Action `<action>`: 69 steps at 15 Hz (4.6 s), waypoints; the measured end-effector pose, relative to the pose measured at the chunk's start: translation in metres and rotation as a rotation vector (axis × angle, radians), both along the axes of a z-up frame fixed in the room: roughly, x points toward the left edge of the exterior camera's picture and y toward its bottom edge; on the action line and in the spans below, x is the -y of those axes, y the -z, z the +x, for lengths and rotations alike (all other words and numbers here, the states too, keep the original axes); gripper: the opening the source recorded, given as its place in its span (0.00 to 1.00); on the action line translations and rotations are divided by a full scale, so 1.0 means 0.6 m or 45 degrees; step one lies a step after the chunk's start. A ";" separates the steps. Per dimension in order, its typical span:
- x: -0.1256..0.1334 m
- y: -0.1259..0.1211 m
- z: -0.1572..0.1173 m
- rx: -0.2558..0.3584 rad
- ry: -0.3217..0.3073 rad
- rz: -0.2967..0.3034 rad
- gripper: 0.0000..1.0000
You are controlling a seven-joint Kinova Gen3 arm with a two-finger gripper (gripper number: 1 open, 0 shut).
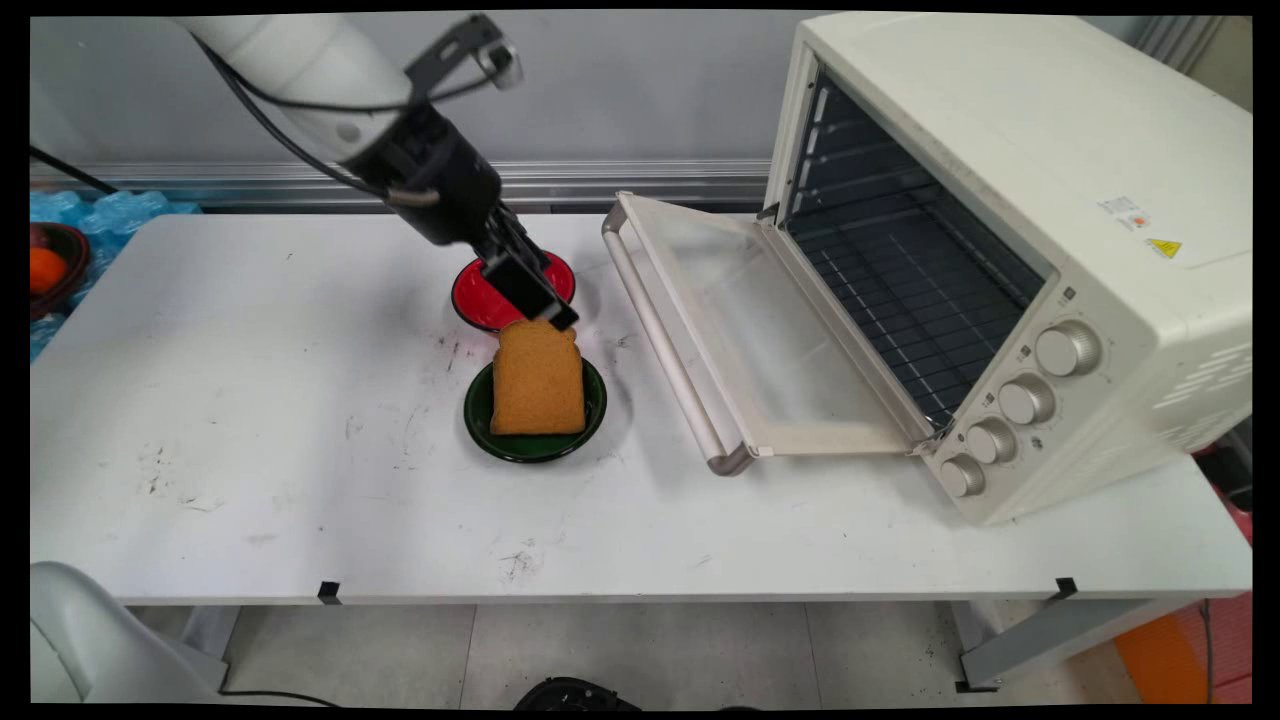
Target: Close the oven
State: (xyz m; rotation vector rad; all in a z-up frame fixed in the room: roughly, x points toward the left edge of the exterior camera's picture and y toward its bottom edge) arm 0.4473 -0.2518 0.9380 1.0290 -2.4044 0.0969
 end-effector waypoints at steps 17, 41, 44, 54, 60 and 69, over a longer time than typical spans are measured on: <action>0.064 0.186 -0.094 0.121 0.112 -0.087 1.00; 0.112 0.292 -0.152 0.077 -0.016 -0.224 0.00; 0.117 0.288 -0.155 0.057 -0.033 -0.247 0.00; 0.146 0.237 -0.174 -0.030 -0.035 -0.365 0.00; 0.167 0.201 -0.189 -0.077 -0.031 -0.422 0.00; 0.205 0.137 -0.216 -0.139 -0.010 -0.498 0.00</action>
